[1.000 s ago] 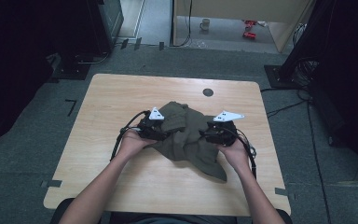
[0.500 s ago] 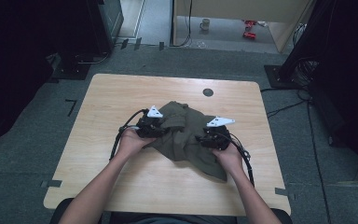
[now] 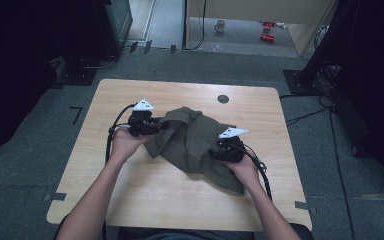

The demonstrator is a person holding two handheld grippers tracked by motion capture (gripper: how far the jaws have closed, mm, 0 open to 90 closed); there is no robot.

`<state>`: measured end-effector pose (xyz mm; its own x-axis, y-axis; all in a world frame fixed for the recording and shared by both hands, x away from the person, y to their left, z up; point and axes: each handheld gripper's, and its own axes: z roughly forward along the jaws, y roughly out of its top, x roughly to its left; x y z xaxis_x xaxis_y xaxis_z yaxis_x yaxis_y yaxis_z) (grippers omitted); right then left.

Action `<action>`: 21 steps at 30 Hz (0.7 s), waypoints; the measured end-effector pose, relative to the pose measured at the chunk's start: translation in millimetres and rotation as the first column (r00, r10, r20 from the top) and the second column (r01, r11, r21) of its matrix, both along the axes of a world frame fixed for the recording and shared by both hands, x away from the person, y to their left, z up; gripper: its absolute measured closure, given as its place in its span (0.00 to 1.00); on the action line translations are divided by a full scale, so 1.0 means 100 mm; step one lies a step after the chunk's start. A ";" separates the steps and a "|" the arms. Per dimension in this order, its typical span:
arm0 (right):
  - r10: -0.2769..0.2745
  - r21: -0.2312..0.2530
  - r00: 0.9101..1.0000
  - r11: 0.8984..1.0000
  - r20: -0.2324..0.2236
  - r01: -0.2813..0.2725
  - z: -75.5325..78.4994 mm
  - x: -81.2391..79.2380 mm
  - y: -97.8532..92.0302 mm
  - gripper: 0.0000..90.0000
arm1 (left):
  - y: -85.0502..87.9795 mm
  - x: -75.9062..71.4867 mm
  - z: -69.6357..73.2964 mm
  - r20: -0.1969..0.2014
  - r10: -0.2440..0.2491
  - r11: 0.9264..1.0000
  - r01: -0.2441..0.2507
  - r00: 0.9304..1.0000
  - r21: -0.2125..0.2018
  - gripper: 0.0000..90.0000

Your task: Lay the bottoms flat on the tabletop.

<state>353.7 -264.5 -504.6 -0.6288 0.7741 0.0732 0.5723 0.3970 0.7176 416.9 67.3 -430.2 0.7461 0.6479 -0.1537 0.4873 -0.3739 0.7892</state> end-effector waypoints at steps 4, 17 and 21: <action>0.002 0.000 1.000 1.000 -0.009 -0.002 -0.02 0.01 0.00 0.51 | 0.28 0.14 0.07 -0.017 0.050 0.998 -0.050 0.999 -0.029 0.76; 0.008 0.004 1.000 1.000 -0.021 -0.008 -0.04 0.02 0.00 0.51 | 0.83 0.50 -0.06 -0.085 0.162 0.985 -0.167 0.983 -0.049 0.78; 0.011 -0.010 1.000 1.000 -0.013 -0.011 -0.03 0.02 0.01 0.51 | 0.90 0.63 -0.14 -0.095 0.175 0.983 -0.179 0.980 -0.033 0.78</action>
<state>355.3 -263.5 -507.8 -0.6363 0.7680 0.0736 0.5771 0.4105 0.7060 480.2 157.5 -444.5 0.6019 0.7600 -0.2452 0.6135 -0.2434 0.7513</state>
